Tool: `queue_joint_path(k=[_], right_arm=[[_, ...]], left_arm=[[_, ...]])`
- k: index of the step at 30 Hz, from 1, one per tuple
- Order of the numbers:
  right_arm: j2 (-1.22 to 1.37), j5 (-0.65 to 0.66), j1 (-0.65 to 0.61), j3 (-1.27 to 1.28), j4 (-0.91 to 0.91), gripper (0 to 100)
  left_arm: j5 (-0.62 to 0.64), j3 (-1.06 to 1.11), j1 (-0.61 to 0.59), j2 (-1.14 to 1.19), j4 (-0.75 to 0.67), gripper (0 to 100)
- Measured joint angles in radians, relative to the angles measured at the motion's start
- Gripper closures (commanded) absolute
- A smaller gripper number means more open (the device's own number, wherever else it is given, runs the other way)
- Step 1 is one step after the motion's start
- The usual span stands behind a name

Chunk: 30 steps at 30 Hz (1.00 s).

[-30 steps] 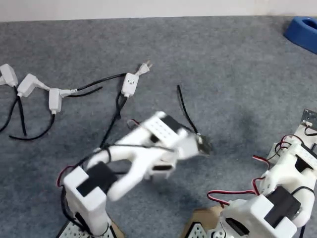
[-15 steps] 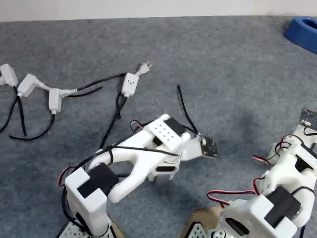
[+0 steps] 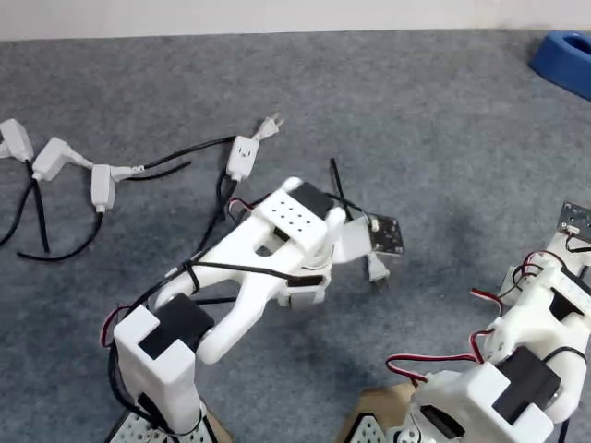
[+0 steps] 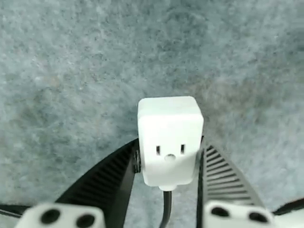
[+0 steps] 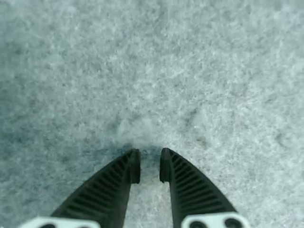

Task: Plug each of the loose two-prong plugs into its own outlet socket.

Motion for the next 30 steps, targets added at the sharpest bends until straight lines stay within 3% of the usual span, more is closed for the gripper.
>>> queue_joint_path(k=[4,10,15,30], right_arm=[[0.0,0.0,0.0,0.0,0.0,90.8],[0.0,0.0,0.0,0.0,0.0,90.8],[0.0,0.002,0.0,0.0,0.0,90.8],[0.0,0.002,0.002,0.0,0.0,90.8]], left_arm=[[-0.005,0.04,0.025,0.0,0.009,100],[-0.005,0.161,0.176,0.0,0.009,93],[0.026,0.175,0.207,0.0,0.002,71],[-0.037,0.181,0.181,0.0,0.0,75]])
